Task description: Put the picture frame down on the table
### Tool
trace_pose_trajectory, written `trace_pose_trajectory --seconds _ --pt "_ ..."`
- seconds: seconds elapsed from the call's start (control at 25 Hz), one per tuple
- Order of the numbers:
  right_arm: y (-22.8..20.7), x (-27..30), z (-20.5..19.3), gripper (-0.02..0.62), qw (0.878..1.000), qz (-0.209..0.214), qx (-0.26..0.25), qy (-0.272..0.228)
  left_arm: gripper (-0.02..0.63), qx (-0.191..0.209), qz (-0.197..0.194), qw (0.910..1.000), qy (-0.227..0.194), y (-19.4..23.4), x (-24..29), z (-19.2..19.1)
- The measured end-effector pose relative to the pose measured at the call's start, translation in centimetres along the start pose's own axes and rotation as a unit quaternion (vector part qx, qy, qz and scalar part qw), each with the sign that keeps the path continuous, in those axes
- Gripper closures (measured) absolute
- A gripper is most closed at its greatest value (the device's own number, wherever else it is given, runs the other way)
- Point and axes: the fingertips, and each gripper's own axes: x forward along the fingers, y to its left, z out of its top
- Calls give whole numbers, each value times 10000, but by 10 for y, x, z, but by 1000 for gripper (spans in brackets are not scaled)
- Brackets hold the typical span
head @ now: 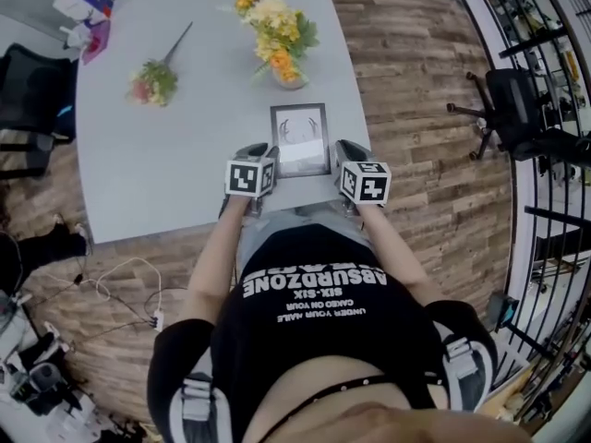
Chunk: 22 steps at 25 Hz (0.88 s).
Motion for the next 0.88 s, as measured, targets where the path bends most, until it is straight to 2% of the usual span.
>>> trace_pose_trajectory --seconds 0.2,0.32,0.48,0.68,0.88 --pt "11 -38 33 578 9965 67 -131 -817 511 124 -6 9975 -699 -14 -40 21" --pt "25 -56 48 578 9921 145 -358 -1191 569 273 27 9917 -1253 -27 -63 34" --pt "41 -72 62 580 9866 186 -569 -1518 589 464 60 9833 -1756 -48 -87 50" --pt "61 -80 58 580 9842 263 -824 -1547 591 581 -166 9777 -2012 -75 -103 62" --pt "76 -80 46 580 9837 540 -880 -1474 591 691 -292 9770 -1995 -82 -105 59"
